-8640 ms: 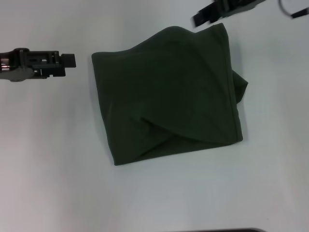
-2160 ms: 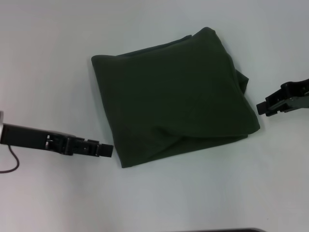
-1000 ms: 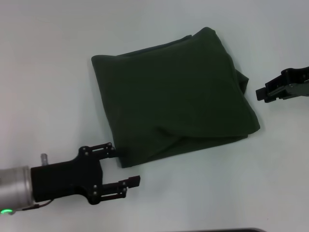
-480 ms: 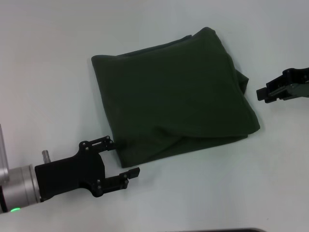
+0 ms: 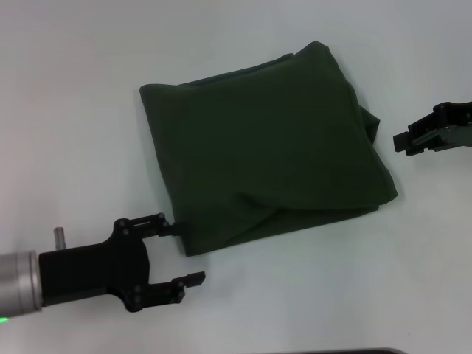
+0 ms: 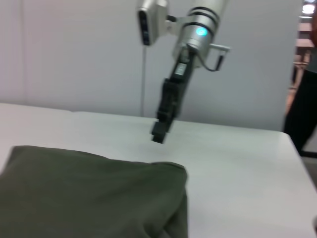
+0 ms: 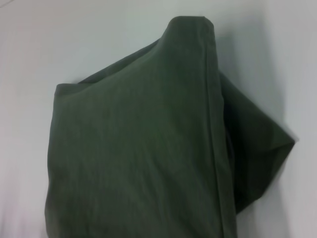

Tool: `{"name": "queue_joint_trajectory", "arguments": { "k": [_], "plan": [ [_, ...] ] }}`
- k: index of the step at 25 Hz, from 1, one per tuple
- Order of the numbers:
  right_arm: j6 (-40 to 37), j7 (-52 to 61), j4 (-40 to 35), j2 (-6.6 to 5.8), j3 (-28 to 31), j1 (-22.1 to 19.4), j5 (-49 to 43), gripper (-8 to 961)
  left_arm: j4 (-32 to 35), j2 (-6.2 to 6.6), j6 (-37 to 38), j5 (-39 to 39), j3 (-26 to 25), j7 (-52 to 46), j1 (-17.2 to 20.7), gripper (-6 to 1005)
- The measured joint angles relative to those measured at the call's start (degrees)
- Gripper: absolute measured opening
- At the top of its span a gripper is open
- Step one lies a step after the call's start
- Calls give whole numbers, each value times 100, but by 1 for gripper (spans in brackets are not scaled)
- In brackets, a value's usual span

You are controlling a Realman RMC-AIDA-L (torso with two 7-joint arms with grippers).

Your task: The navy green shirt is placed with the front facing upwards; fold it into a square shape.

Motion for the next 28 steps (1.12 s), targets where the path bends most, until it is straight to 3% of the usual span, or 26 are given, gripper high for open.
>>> {"name": "queue_joint_trajectory", "arguments": {
  "k": [5,9,14,23,28],
  "plan": [
    [29,2,50,-8,0,13,0,277,980,-27,96,267,574,-1145,25,684],
    [101,-1,126,-13,0,21,0,277,1218,-35,-29,258,957,-1710,-83,681],
    [143,-12,149,-15,-1,18,0,277,1058,-35,-310,75,1150,-1504,-145,676],
    [148,-15,149,-25,-1,5,0,275,193,-35,-959,-451,1176,-438,-259,668],
    [151,1,149,-38,0,1,0,276,129,-35,-1025,-596,1171,-38,-203,664]
  ]
}}
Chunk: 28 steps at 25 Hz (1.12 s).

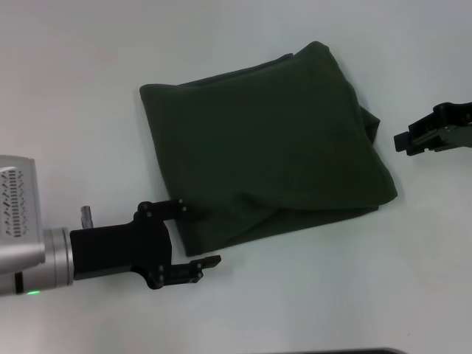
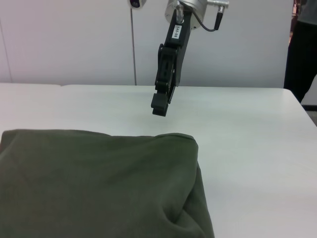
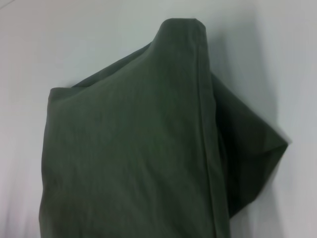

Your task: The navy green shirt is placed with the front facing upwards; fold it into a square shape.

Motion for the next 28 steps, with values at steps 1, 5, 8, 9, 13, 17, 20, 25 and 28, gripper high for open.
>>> {"name": "queue_joint_trajectory", "arguments": {
  "k": [1,5,8,9,13,17,20,25,28],
  "plan": [
    [0,0,0,-8,0,-3,0,276,0,0,-17,-2,-7,63,2,663],
    [0,2,7,-15,0,-11,0,277,-3,0,-96,-6,-12,216,-5,659],
    [0,3,8,-30,2,-21,0,277,-28,0,-123,-10,8,424,-4,657],
    [-1,3,8,-33,5,-23,0,277,-44,0,-131,-14,11,487,-4,656],
    [-1,3,8,-44,50,-26,0,276,-80,0,-161,-17,37,586,-17,652],
    [-1,3,18,-47,75,-10,0,276,-177,0,-225,-35,49,806,-39,649],
    [-1,3,60,-50,78,5,0,276,-275,0,-313,-125,49,948,-49,646],
    [-1,3,100,-57,88,24,0,277,-312,0,-393,-190,49,1016,-68,642],
    [-1,3,100,-57,89,28,-1,276,-312,1,-462,-187,95,1017,-87,639]
  ]
}}
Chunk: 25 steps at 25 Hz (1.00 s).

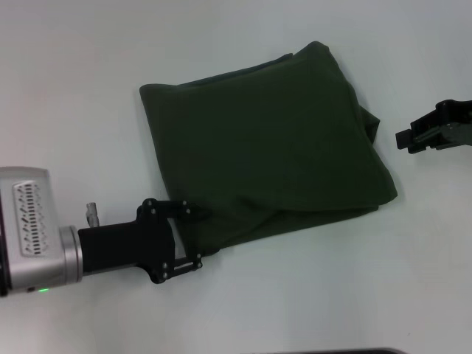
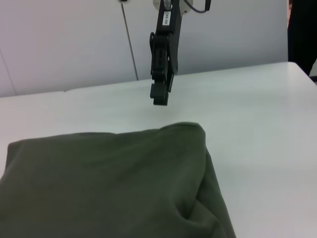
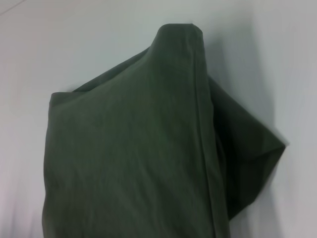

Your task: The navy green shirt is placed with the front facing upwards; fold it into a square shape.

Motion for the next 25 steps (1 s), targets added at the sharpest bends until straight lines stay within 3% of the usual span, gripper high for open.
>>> {"name": "queue_joint_trajectory", "arguments": {
  "k": [6,15,25],
  "plan": [
    [-5,0,-1,-7,52,-3,0,276,4,0,-180,-36,202,2,-25,514],
    [-8,0,-4,-18,66,1,0,276,90,2,-50,-192,184,-19,-19,519],
    [4,6,66,-67,181,2,5,276,227,29,-140,-121,186,-431,-44,287]
  ]
}}
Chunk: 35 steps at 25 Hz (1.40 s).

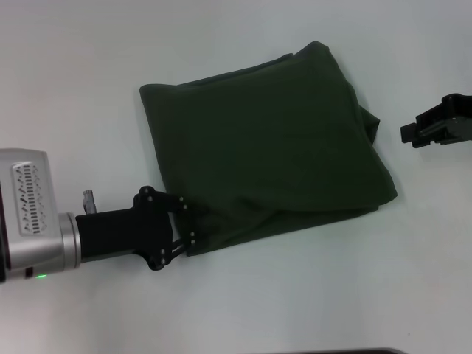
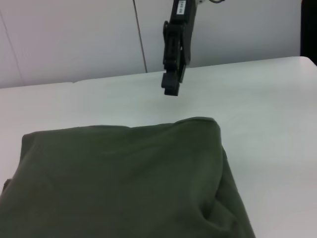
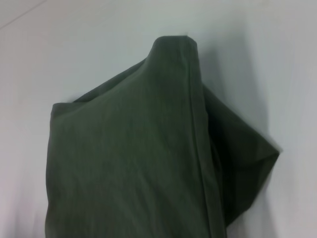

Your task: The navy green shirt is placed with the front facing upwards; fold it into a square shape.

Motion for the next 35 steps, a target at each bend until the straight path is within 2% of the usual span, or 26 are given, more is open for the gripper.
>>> {"name": "queue_joint_trajectory", "arguments": {
  "k": [8,14,18,21,24,31,35],
  "plan": [
    [7,3,1,-20,12,0,5,275,124,28,725,26,-508,32,91,229],
    [-9,-8,1,-20,3,-1,5,276,266,20,857,61,-472,-282,120,238],
    [-8,-44,1,-20,9,-28,4,276,1049,107,1532,76,-636,-2043,-29,244],
    [1,-75,1,-15,-19,-25,4,277,1705,295,2204,333,-824,-4687,-384,248],
    [-19,-141,1,14,-32,-7,3,277,1636,526,2893,487,-1049,-7038,-869,253],
    [-38,-298,1,50,-40,-7,-5,277,1170,672,3189,639,-1251,-8113,-1071,263],
    [-44,-361,1,64,-41,5,-5,277,1040,649,2896,1292,-1201,-8529,-1081,384]
  ]
}}
